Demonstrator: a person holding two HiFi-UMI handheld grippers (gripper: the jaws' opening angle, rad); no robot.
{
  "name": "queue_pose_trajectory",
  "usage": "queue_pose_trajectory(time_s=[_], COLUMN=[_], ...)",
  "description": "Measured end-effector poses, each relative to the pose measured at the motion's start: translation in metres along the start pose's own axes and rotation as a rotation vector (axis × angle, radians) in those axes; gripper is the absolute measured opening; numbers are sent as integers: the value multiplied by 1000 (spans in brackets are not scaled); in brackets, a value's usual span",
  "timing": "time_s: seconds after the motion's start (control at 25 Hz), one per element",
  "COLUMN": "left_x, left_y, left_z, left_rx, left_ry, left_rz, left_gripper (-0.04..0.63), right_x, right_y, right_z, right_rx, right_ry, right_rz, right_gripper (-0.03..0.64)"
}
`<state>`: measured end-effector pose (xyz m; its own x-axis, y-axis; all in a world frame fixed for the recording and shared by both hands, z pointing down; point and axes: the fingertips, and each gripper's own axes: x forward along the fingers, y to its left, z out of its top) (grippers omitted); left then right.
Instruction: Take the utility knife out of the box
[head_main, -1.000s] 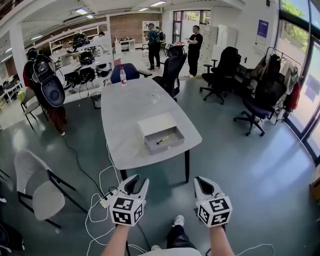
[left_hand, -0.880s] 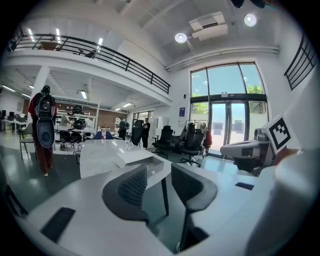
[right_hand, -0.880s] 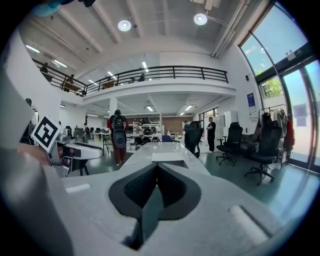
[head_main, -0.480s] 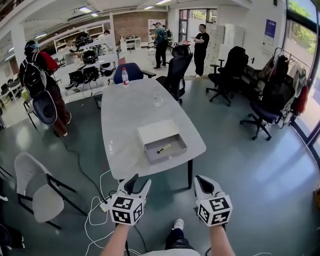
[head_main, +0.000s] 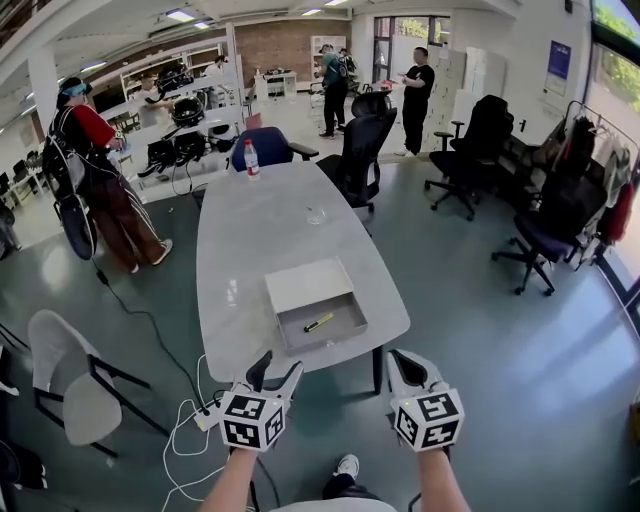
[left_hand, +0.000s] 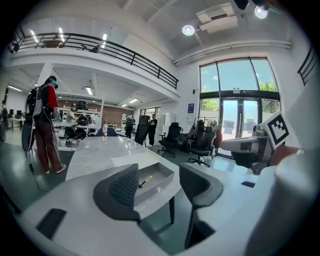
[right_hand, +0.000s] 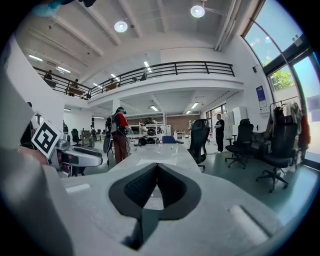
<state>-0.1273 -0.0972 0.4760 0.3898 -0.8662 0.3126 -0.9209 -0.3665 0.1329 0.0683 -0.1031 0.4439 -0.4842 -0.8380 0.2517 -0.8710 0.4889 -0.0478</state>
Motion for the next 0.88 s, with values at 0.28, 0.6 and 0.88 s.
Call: queue_pose_trajectory(time_s=[0.28,0.6,0.88], left_x=[43,72,92], left_y=[-1,1,2], left_z=[11,19,10], left_rx=[-5,-10,7], left_ry=[13,18,68], left_rz=[48,100,116], left_gripper=[233,235,235], right_x=[33,60,77], right_y=[-39,-65,-77], right_z=[12,19,20], right_rx=[-5,-14,-10], right_ry=[0,0,-3], right_rz=[50,106,141], right_gripper=[5,5,5])
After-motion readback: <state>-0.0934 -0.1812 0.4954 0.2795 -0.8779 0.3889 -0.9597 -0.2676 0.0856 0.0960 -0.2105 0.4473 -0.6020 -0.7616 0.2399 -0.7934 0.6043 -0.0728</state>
